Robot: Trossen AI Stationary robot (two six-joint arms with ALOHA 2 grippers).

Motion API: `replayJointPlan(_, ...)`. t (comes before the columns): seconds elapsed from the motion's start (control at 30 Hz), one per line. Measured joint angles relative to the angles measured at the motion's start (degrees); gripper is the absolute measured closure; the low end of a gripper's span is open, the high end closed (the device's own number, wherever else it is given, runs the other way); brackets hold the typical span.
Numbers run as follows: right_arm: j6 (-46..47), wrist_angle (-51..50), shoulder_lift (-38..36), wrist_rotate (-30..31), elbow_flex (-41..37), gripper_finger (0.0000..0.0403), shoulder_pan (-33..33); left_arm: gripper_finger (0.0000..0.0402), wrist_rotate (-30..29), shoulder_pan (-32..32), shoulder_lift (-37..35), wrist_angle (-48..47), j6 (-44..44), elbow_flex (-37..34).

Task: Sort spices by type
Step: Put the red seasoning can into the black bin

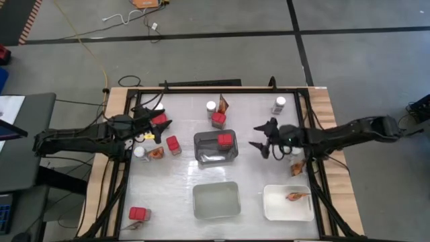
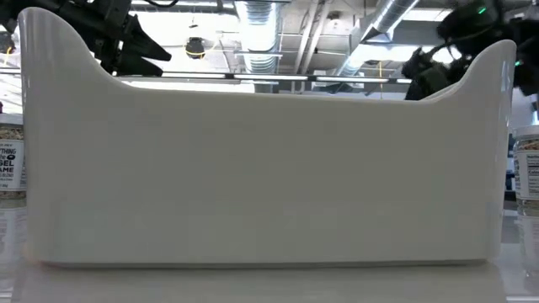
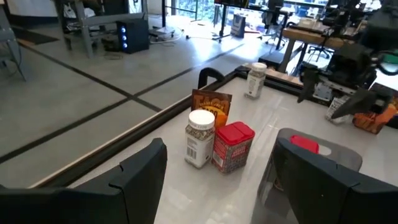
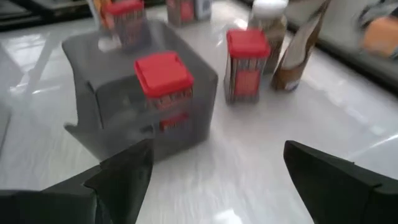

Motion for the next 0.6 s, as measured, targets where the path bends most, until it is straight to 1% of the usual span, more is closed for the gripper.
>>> replayJointPlan(0.07, 0.23, -0.97, 0.20, -4.69, -0.04, 0.0017, -3.46, 0.0123, 0.01, 0.00, 0.00, 0.05, -0.23, 0.00)
replayJointPlan(0.17, 2.84, -0.91, 0.38, -8.07, -0.04, 0.0017, -5.72, 0.0123, -0.51, 0.00, 0.00, -0.08, -2.21, 0.25)
replayJointPlan(0.3, 4.79, -0.98, 0.37, -8.28, -0.04, 0.0017, -5.83, 0.0123, -1.21, 0.58, 1.50, -5.05, -2.93, 3.49)
replayJointPlan(0.43, 4.83, -1.77, 0.31, -8.28, -0.06, 0.0017, -5.83, 0.0123, -1.88, 2.42, 5.01, -10.35, -3.51, 7.59)
replayJointPlan(0.53, 4.85, -1.71, 0.28, -8.28, -0.07, 0.0017, -5.83, 0.0123, -1.88, 4.37, 8.44, -16.54, -2.03, 10.70)
replayJointPlan(0.6, 4.86, -2.11, 0.28, -8.28, -0.05, 0.0017, -5.83, 0.0123, -0.86, 5.68, 11.02, -21.43, 0.18, 12.47)
